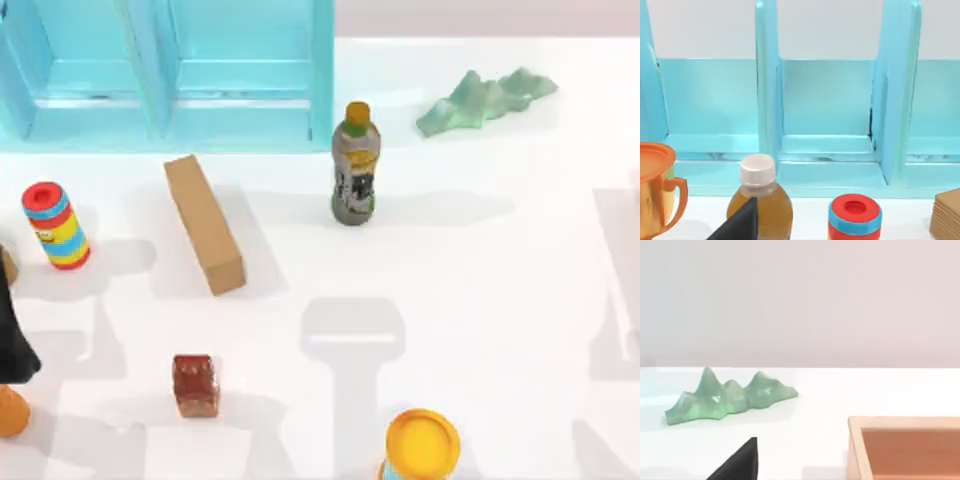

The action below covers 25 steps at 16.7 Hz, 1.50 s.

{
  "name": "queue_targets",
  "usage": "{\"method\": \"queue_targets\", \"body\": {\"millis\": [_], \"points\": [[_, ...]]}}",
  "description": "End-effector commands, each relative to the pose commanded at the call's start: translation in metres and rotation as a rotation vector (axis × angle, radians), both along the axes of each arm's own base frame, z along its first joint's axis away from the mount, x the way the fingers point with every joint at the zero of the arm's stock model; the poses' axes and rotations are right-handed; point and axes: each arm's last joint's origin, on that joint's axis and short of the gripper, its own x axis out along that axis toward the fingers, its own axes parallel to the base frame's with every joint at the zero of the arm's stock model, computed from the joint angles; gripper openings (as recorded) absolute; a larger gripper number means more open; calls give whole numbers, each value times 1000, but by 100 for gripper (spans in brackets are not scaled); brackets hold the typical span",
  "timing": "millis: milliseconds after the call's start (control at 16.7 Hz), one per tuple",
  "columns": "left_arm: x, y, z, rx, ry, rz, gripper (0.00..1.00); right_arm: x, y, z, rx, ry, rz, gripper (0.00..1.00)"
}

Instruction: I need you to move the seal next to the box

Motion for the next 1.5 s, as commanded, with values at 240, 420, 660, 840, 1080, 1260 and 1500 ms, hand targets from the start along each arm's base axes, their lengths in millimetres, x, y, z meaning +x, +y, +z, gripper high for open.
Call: {"method": "queue_targets", "body": {"millis": [240, 420, 660, 840, 1080, 1260, 1500], "points": [[0, 0, 0, 0, 0, 0, 100, 0, 2, 5, 9, 16, 21, 100], [0, 0, 0, 0, 0, 0, 100, 1, 10, 28, 49, 95, 112, 100], [0, 0, 0, 0, 0, 0, 100, 11, 31, 89, 131, 269, 283, 100], [0, 0, 0, 0, 0, 0, 100, 31, 59, 151, 191, 437, 411, 100], [0, 0, 0, 0, 0, 0, 100, 74, 124, 221, 243, 713, 531, 100], [0, 0, 0, 0, 0, 0, 100, 105, 193, 243, 243, 943, 558, 100], [0, 0, 0, 0, 0, 0, 100, 128, 290, 224, 186, 1233, 493, 100]]}}
